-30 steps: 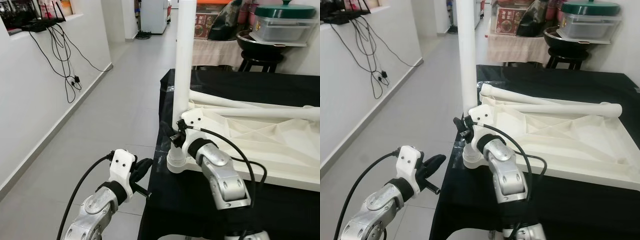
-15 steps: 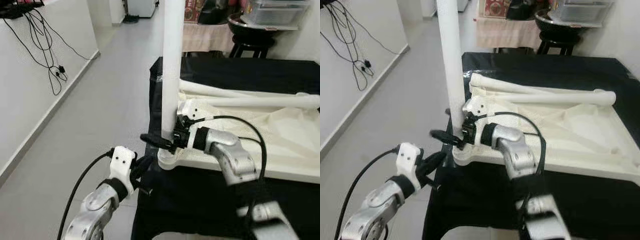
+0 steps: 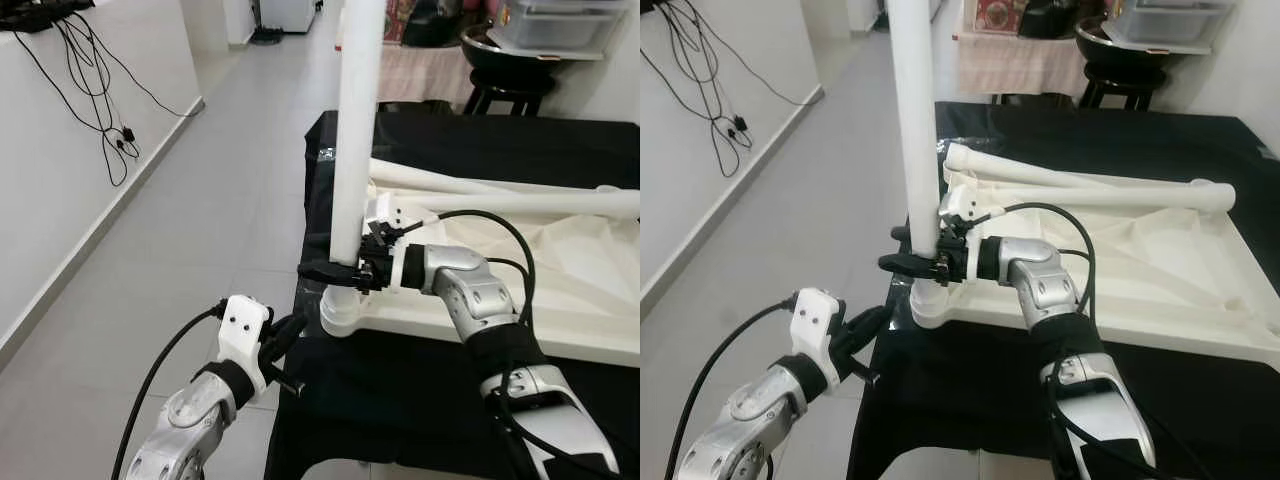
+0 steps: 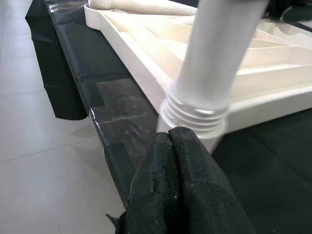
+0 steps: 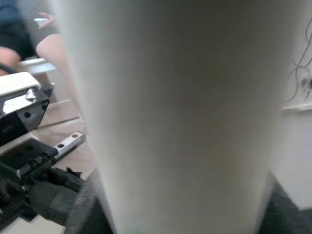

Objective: Building children table

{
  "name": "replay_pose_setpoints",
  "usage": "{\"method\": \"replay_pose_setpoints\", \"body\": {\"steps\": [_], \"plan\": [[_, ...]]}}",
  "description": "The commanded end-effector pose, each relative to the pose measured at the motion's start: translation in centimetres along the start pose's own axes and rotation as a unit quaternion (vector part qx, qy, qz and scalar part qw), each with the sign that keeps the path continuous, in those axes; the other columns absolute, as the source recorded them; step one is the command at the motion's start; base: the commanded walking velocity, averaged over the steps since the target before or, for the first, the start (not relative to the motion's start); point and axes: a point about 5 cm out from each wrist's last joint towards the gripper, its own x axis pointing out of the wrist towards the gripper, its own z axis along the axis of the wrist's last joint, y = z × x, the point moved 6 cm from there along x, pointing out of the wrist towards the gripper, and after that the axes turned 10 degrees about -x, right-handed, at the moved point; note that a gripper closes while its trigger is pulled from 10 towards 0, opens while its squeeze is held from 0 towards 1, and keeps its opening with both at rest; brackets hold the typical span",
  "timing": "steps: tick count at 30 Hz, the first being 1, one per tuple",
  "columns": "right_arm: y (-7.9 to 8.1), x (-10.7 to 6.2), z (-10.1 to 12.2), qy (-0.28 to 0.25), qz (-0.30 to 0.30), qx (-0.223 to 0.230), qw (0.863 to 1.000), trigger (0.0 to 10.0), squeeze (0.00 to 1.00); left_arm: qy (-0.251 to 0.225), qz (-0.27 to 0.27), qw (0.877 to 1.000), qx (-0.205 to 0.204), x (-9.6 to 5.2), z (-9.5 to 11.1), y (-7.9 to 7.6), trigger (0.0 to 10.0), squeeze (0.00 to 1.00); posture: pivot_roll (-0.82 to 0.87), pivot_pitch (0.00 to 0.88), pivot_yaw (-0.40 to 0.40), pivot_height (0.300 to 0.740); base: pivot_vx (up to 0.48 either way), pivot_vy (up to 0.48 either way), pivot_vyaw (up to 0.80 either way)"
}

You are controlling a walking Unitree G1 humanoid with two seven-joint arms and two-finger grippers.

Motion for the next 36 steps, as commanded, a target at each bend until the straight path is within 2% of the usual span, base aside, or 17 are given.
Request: {"method": "replay_pose_setpoints", "body": {"steps": [1, 5, 8, 9, 10, 12, 13, 14, 16, 20, 27, 28, 29, 30, 31, 33, 36], "plan": [[0.5, -0.1, -0.1, -0.009, 0.005, 0.006, 1.000, 0.0, 0.00, 0.001, -0.001, 1.000, 0.000, -0.1, 0.0, -0.2, 10.0, 0.00, 0.02, 0.099, -0.013, 0.740, 0.000, 0.000, 0.00], [0.5, -0.4, -0.3, -0.005, -0.002, 0.001, 1.000, 0.0, 0.00, 0.001, -0.002, 1.000, -0.001, -0.1, 0.1, -0.2, 10.0, 0.00, 0.01, 0.100, -0.013, 0.740, 0.000, 0.000, 0.00], [0.1, -1.2, -1.4, 0.021, -0.096, 0.003, 0.995, 0.0, 0.00, 0.000, -0.002, 1.000, -0.001, -0.2, 0.3, -0.1, 10.0, 0.00, -0.01, 0.113, -0.011, 0.740, 0.000, 0.000, 0.00], [0.1, -1.2, -1.4, 0.021, -0.096, 0.003, 0.995, 0.0, 0.00, 0.000, -0.002, 1.000, -0.001, -0.2, 0.3, -0.1, 10.0, 0.00, -0.01, 0.113, -0.011, 0.740, 0.000, 0.000, 0.00], [-0.3, -1.3, -2.2, 0.040, -0.155, 0.013, 0.987, 0.0, 0.00, 0.000, -0.002, 1.000, -0.001, -0.2, 0.3, 0.0, 10.0, 0.00, -0.01, 0.115, -0.013, 0.740, 0.000, 0.000, 0.00], [-0.3, -1.3, -2.2, 0.040, -0.155, 0.013, 0.987, 0.0, 0.00, 0.000, -0.002, 1.000, -0.001, -0.2, 0.3, 0.0, 10.0, 0.00, -0.01, 0.115, -0.013, 0.740, 0.000, 0.000, 0.00], [-1.2, -1.8, -3.4, 0.074, -0.266, 0.013, 0.961, 0.0, 0.00, -0.001, -0.002, 1.000, 0.000, -0.3, 0.4, 0.1, 10.0, 0.00, -0.01, 0.119, -0.009, 0.740, 0.000, 0.000, 0.00], [-0.8, -2.3, -4.8, 0.101, -0.347, 0.035, 0.932, 0.0, 0.00, 0.000, -0.002, 1.000, 0.000, -0.4, 0.5, 0.2, 10.0, 0.00, -0.01, 0.121, -0.007, 0.740, 0.000, 0.000, 0.00], [0.7, -2.8, -6.3, 0.136, -0.418, 0.048, 0.897, 0.0, 0.00, 0.000, -0.001, 1.000, 0.002, -0.4, 0.5, 0.3, 10.0, 0.00, -0.01, 0.116, 0.001, 0.740, 0.000, 0.000, 0.00], [1.0, -2.7, -6.4, 0.144, -0.422, 0.039, 0.894, 0.0, 0.00, 0.001, 0.000, 1.000, 0.002, -0.4, 0.5, 0.4, 10.0, 0.00, -0.01, 0.106, 0.009, 0.740, 0.000, 0.000, 0.00], [-0.3, -2.7, -5.6, 0.147, -0.445, 0.020, 0.883, 0.0, 0.00, 0.004, 0.002, 1.000, 0.003, -0.3, 0.4, 0.8, 10.0, 0.00, 0.00, 0.093, 0.004, 0.740, 0.000, 0.000, 0.00], [-0.1, -2.6, -5.6, 0.153, -0.451, 0.022, 0.879, 0.6, 0.00, 0.004, 0.003, 1.000, 0.003, -0.3, 0.3, 0.8, 10.0, 0.00, 0.01, 0.086, 0.005, 0.740, 0.000, 0.000, 0.00], [0.2, -2.0, -5.3, 0.146, -0.438, 0.028, 0.887, 10.0, 0.00, 0.004, 0.003, 1.000, 0.003, -0.3, 0.3, 0.8, 10.0, 0.00, 0.01, 0.082, 0.003, 0.740, 0.000, 0.000, 0.00], [0.2, -2.0, -5.3, 0.146, -0.438, 0.028, 0.887, 10.0, 0.00, 0.004, 0.003, 1.000, 0.003, -0.3, 0.3, 0.8, 10.0, 0.00, 0.01, 0.082, 0.003, 0.740, 0.000, 0.000, 0.00], [0.2, -1.2, -4.6, 0.123, -0.419, 0.031, 0.899, 10.0, 1.00, 0.005, 0.003, 1.000, 0.002, -0.3, 0.3, 0.8, 10.0, 0.00, 0.01, 0.078, 0.003, 0.740, 0.000, 0.000, 0.00], [0.4, 0.5, -3.0, 0.069, -0.354, 0.041, 0.932, 10.0, 1.00, 0.006, 0.000, 1.000, 0.001, -0.3, 0.2, 0.8, 10.0, 0.00, 0.01, 0.071, 0.003, 0.740, 0.000, 0.000, 0.00], [0.2, 1.0, -2.2, 0.042, -0.321, 0.042, 0.945, 10.0, 1.00, 0.007, -0.001, 1.000, 0.001, -0.3, 0.1, 0.7, 10.0, 0.00, 0.02, 0.067, 0.003, 0.740, 0.000, 0.000, 0.00]]}}
